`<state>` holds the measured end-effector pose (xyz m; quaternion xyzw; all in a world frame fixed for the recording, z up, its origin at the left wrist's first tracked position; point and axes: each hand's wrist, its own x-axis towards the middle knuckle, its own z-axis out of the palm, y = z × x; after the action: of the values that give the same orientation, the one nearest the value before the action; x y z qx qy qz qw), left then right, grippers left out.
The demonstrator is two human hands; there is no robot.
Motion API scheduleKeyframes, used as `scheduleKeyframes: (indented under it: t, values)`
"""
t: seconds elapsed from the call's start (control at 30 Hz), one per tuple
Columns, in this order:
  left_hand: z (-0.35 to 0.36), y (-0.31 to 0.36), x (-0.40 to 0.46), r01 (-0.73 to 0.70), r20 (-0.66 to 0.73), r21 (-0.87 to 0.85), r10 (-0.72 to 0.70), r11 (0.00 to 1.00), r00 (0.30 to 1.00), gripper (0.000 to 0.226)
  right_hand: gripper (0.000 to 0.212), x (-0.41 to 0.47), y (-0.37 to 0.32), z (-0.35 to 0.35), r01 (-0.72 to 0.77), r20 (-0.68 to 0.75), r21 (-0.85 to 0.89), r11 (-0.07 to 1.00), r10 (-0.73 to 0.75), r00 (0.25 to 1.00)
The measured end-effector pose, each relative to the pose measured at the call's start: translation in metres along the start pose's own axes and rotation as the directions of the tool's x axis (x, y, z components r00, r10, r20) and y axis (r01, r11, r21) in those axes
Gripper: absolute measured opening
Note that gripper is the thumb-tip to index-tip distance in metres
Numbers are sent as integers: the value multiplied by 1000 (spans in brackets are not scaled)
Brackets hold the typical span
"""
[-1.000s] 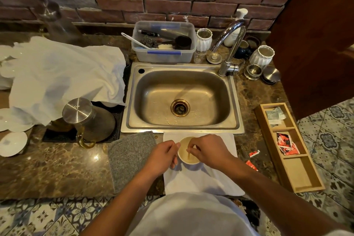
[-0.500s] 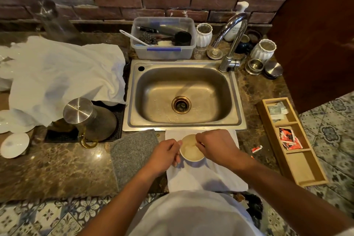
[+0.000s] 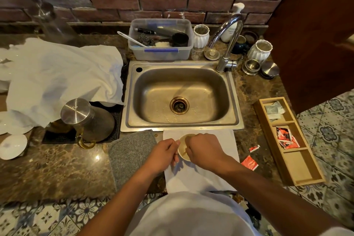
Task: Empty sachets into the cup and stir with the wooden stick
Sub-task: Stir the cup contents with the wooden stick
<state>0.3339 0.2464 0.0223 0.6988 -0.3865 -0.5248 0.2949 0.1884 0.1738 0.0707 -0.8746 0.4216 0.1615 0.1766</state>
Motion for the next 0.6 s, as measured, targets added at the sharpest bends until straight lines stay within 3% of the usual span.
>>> scheduleKeyframes:
  t: [0.27,0.47,0.6]
  values:
    - [1,2,-1,20,16,-66,-19,998,1000,40,34,4,16,-15,-57,-105,-144,988,42,994]
    - [2,3,-2,31,23,-105,-29,994,999,40,48,-13,16,-6,-23,42,-131,991,28,999]
    - [2,4,-2,28,21,-111,-25,993,999,39,37,-18,10,-2,-19,32,-62,998,21,999]
